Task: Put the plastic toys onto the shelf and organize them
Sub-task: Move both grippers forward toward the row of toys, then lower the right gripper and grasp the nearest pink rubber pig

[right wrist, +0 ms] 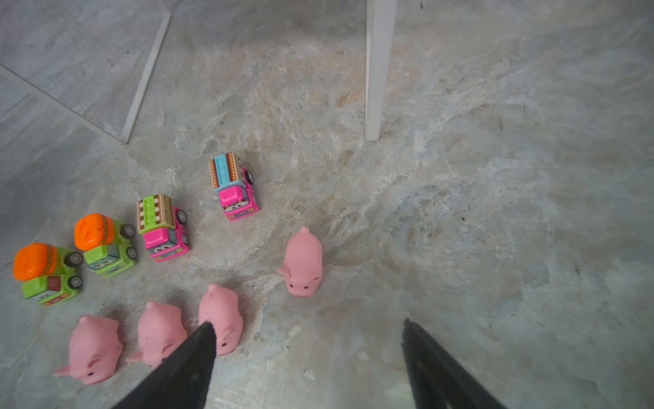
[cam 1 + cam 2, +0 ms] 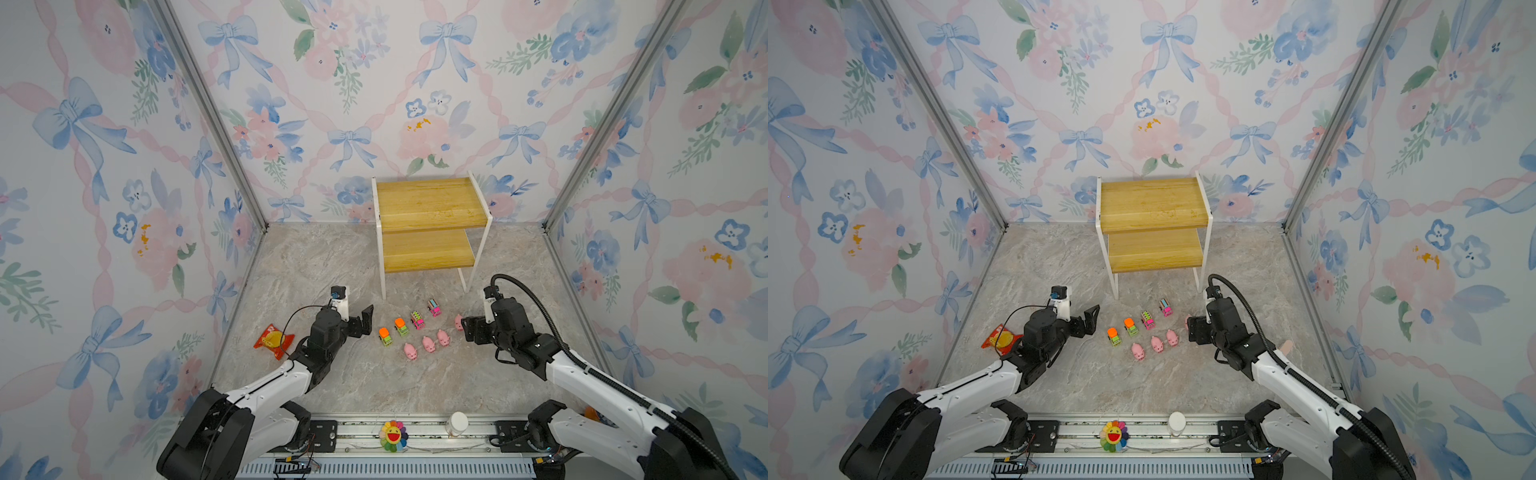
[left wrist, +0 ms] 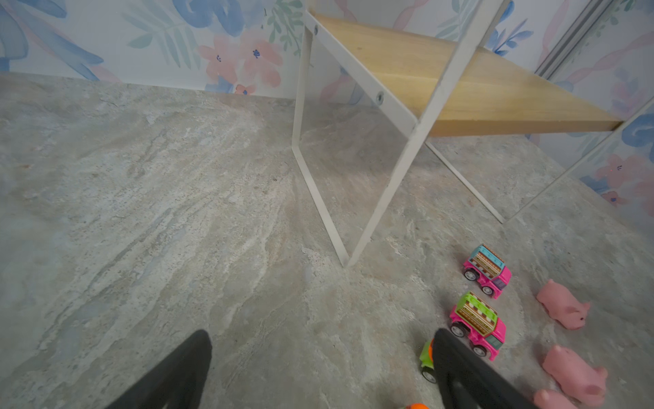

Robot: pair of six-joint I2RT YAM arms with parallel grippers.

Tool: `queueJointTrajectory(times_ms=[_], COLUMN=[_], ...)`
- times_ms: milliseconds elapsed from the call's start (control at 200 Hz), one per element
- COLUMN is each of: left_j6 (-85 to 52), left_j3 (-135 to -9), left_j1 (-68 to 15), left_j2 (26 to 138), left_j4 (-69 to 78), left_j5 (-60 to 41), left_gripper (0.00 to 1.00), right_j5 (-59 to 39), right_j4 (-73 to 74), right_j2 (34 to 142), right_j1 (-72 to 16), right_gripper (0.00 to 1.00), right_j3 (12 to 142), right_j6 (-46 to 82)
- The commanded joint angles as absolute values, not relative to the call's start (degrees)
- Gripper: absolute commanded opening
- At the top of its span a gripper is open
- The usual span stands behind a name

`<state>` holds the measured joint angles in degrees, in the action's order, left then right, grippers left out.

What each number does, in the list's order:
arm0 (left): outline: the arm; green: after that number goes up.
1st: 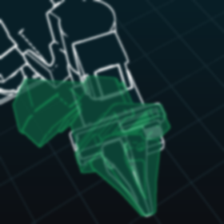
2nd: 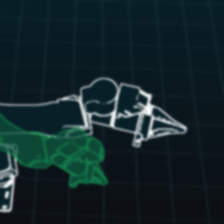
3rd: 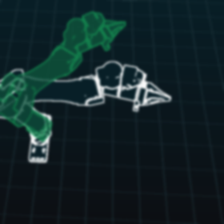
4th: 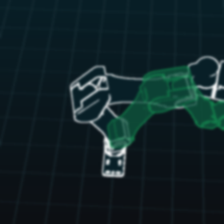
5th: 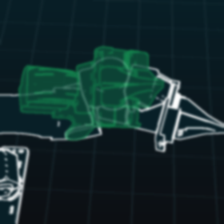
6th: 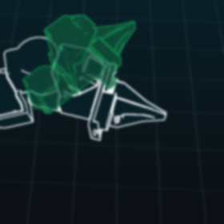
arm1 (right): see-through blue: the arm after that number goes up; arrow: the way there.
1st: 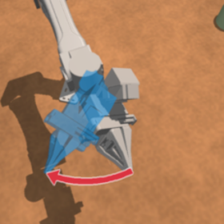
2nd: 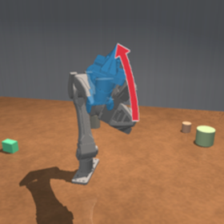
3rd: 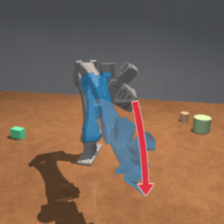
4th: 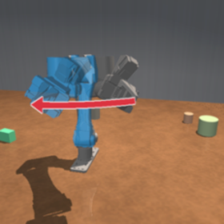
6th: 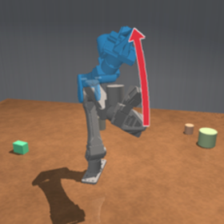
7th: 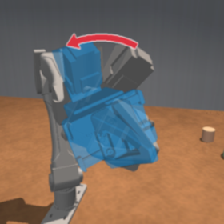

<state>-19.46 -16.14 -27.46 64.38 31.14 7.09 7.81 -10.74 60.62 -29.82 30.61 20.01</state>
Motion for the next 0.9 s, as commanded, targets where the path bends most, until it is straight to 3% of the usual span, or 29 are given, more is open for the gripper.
queueJointTrajectory(times_ms=[0, 585, 895], left_j6=[-23.66, -24.43, -24.32], left_j3=[-16.9, -17.98, -17.68], left_j1=[-28.09, -28.41, -28.39], left_j2=[67.41, 70.27, 70.5], left_j4=[30.11, 30.06, 30.06], left_j5=[8.12, 9.19, 10.5], left_gripper=[0.98, 0.98, 0.98], right_j5=[8.88, 6.2, 10.31], right_j4=[-7.81, 10.48, 19.14], right_j2=[65.71, 79.52, 84.28], right_j1=[-30.57, -30.94, -33.63], right_gripper=[0.8, 0.66, 0.61], right_j3=[29.81, 25.02, 21.62], right_j6=[23.4, 21.44, 21.79])
